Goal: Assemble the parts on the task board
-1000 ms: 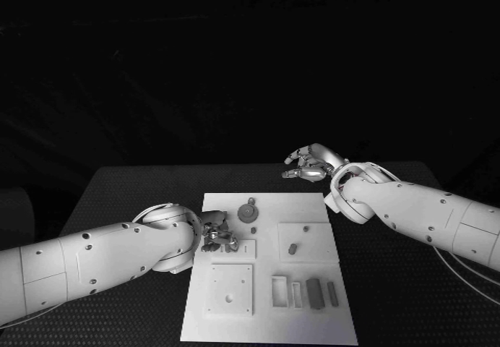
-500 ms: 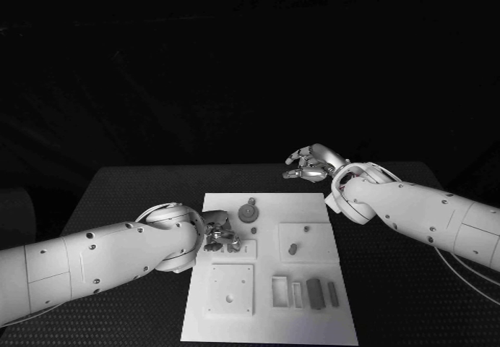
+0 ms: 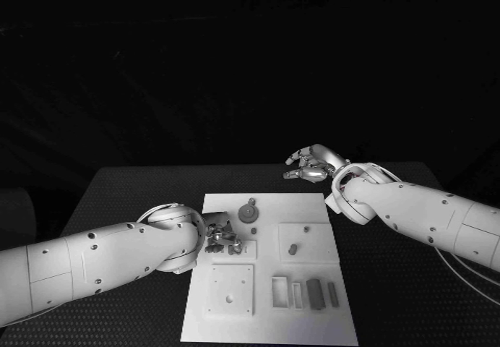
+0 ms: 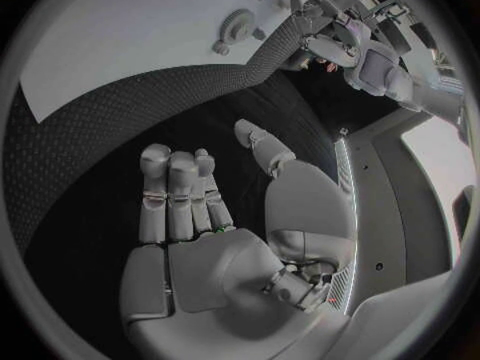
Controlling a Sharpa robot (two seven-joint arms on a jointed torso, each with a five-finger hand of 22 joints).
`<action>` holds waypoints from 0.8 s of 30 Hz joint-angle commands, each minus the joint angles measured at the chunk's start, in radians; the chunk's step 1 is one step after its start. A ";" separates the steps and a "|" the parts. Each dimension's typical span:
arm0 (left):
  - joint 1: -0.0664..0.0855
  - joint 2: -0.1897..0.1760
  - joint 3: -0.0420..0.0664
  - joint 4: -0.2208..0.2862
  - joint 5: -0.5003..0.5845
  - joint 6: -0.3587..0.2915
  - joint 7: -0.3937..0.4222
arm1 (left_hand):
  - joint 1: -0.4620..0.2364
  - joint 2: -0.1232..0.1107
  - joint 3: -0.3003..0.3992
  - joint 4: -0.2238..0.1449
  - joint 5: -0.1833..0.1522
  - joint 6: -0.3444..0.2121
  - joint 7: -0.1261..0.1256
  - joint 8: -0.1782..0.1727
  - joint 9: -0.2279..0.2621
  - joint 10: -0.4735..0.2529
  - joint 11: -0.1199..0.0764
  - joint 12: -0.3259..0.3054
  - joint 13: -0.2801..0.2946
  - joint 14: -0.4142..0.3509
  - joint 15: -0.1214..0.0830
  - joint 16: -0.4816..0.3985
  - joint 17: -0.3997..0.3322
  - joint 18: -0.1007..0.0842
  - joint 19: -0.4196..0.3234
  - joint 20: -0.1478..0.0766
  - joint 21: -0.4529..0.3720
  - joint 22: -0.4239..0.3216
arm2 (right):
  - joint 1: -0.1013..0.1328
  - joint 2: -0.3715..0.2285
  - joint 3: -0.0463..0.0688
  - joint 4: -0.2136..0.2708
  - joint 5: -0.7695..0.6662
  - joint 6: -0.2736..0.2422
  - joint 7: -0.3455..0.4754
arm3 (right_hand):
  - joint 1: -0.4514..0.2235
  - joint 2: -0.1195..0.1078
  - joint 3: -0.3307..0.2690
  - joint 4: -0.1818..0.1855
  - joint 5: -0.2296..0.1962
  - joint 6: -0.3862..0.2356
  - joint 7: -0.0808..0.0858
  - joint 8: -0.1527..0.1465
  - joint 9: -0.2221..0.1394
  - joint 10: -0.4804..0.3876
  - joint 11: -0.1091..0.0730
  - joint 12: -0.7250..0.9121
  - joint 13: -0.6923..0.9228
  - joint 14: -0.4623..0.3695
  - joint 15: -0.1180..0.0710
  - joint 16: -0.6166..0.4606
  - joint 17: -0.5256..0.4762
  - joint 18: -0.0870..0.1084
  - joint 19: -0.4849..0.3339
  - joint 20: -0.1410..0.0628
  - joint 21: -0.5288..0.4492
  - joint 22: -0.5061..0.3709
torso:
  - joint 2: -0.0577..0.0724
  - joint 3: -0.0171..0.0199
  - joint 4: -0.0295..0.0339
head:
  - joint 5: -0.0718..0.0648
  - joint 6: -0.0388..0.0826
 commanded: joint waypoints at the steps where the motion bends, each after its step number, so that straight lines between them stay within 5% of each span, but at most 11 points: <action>1: -0.002 0.001 -0.002 0.003 0.008 0.020 -0.005 | 0.001 0.015 0.011 -0.007 0.025 0.182 -0.105 0.009 0.003 -0.028 -0.037 0.008 -0.001 0.027 -0.018 0.010 -0.001 0.007 -0.012 -0.121 0.007 -0.002 | 0.000 -0.001 0.001 0.001 0.002 0.012 0.003 | -0.005 0.006 -0.003 0.000 0.008 0.001 0.009 0.006 0.000 -0.005 0.001 0.005 -0.002 -0.002 0.000 0.002 -0.002 0.063 0.006 -0.001 -0.003 0.002 | 0.000 -0.0013 0.0009 | 0.000 -0.001; 9: -0.002 -0.001 -0.002 -0.001 0.004 -0.001 -0.007 | 0.000 0.015 0.013 -0.009 0.077 0.192 -0.110 0.017 0.010 -0.029 -0.042 0.023 0.000 0.029 -0.014 0.021 -0.001 0.011 -0.014 -0.117 0.018 -0.003 | 0.000 -0.001 0.001 0.000 0.002 0.012 0.003 | -0.006 0.006 -0.003 0.000 0.011 0.001 0.009 0.007 0.000 -0.005 0.001 0.006 -0.003 -0.002 0.000 0.002 -0.002 0.063 0.006 -0.001 -0.003 0.002 | 0.001 -0.0015 0.0007 | -0.001 0.000; 24: -0.002 -0.009 -0.001 -0.002 -0.001 -0.033 -0.009 | -0.026 0.032 0.012 -0.004 0.053 0.192 -0.110 0.021 0.014 -0.033 -0.042 0.033 -0.001 0.029 -0.013 0.027 -0.004 0.011 -0.011 -0.111 0.010 -0.010 | 0.000 0.000 0.001 -0.001 0.002 0.012 0.003 | -0.006 0.006 -0.004 0.000 0.017 0.001 0.009 0.007 0.000 -0.005 0.001 0.008 -0.005 -0.002 0.000 0.003 -0.003 0.063 0.007 -0.001 -0.003 0.002 | 0.001 -0.0016 0.0012 | -0.002 0.002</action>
